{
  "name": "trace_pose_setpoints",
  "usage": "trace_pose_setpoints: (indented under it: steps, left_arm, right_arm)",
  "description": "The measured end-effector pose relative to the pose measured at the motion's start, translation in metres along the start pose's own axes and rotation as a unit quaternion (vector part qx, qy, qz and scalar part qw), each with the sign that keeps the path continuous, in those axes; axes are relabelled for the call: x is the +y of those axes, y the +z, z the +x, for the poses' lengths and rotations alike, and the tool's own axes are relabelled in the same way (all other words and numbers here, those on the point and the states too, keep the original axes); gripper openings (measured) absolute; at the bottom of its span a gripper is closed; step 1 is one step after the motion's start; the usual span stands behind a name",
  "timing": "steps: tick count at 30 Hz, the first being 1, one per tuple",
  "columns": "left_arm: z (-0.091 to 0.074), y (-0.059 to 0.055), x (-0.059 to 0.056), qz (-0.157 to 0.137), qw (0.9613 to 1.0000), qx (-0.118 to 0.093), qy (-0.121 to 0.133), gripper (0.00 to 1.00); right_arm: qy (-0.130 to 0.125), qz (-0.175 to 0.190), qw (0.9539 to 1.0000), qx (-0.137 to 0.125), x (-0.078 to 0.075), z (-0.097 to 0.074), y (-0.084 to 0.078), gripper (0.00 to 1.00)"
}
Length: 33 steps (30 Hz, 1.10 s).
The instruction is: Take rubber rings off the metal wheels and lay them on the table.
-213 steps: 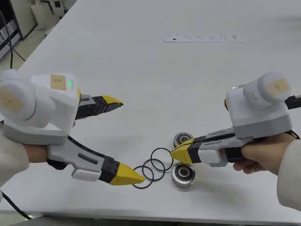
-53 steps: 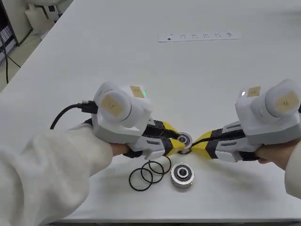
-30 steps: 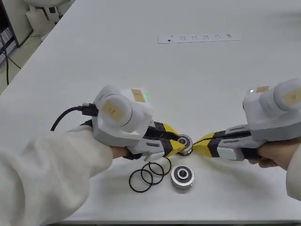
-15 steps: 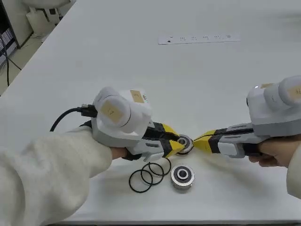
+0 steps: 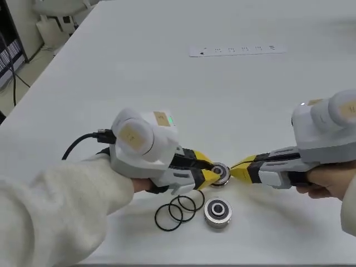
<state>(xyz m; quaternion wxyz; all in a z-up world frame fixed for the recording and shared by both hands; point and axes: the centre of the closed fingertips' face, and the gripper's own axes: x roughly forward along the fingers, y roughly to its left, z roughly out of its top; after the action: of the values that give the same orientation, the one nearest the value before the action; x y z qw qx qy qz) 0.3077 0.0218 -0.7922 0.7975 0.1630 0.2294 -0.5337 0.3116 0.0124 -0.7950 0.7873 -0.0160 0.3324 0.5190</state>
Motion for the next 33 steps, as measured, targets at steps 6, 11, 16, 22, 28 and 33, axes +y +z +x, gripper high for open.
trace_pose_setpoints:
  steps: [6,11,16,22,28,33]
  left_arm:
    - [-0.0003,0.0,-0.0002,0.002,1.0,0.0,0.0,0.13]
    - [-0.0003,0.0001,-0.0003,0.001,1.0,0.0,0.004,0.13]
    - [-0.0002,0.0,-0.0005,0.003,1.0,0.001,0.005,0.13]
    - [-0.0002,0.0001,-0.0003,0.004,1.0,0.0,0.006,0.13]
    - [-0.0002,0.0001,-0.0003,0.006,1.0,-0.001,0.005,0.13]
    - [0.0,0.0002,-0.0003,0.006,1.0,-0.002,0.006,0.13]
  right_arm:
    - [0.002,0.003,1.0,0.0,0.0013,0.0004,0.0011,0.0]
    - [0.001,0.011,0.9999,-0.001,0.0019,0.0003,0.0017,0.0]
    - [0.001,0.012,0.9999,-0.001,0.003,0.0003,0.0023,0.0]
    - [0.001,0.011,0.9999,-0.002,0.0037,0.0001,0.003,0.0]
    - [0.002,0.008,1.0,-0.001,0.0047,0.0003,0.0038,0.0]
    - [0.002,0.007,1.0,-0.001,0.0051,0.0004,0.0042,0.0]
